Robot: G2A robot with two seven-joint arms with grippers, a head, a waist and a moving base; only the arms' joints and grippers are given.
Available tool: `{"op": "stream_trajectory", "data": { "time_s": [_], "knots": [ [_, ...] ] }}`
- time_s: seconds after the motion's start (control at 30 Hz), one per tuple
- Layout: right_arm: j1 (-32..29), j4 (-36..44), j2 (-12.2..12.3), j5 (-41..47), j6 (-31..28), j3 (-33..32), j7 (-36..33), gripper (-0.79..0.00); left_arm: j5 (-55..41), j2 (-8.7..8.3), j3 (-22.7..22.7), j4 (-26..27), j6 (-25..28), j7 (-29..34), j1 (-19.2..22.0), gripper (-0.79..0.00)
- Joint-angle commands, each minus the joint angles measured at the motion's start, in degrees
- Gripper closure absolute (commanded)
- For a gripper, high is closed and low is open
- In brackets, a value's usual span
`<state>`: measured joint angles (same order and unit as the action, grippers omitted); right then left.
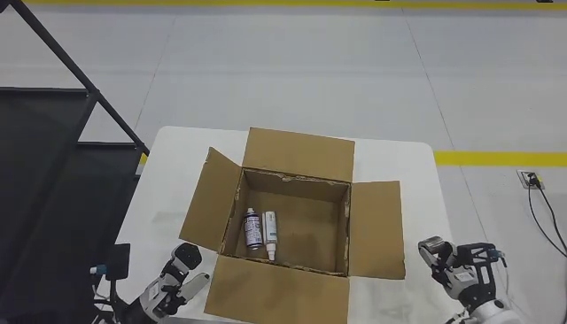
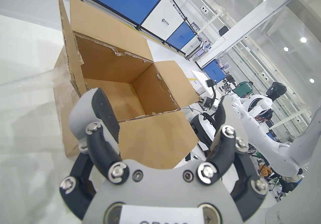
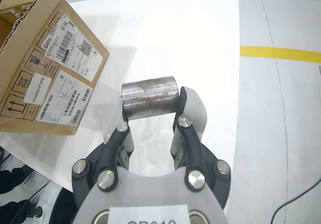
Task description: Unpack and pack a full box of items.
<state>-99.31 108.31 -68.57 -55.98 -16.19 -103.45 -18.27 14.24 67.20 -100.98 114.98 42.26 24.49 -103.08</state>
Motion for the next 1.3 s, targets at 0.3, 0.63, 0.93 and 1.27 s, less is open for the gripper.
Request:
{"op": "stream_trajectory", "data": {
  "time_s": [0.3, 0.63, 0.93, 1.27],
  "knots": [
    [1.13, -3.8, 0.8, 0.61, -8.38, -2.27, -0.64, 0.0, -0.01, 0.0, -0.01, 0.0, 0.0, 0.0, 0.0, -0.785],
    [3.74, -12.77, 2.15, 17.53, -26.43, -5.23, -1.83, 0.0, 3.43, -0.06, 1.73, 0.67, -2.45, -1.73, 0.56, -0.785],
    [4.18, -11.81, 3.45, 48.25, -26.4, -4.61, -14.38, 0.0, 5.03, -0.16, 2.23, 1.33, -1.99, -3.5, -0.74, -0.785],
    [4.79, -0.48, 4.57, 61.15, -23.38, -4.4, -22.48, 0.0, 5.71, -0.26, 1.32, 0.76, -0.35, -6.76, -2.77, -0.785]
  ]
}}
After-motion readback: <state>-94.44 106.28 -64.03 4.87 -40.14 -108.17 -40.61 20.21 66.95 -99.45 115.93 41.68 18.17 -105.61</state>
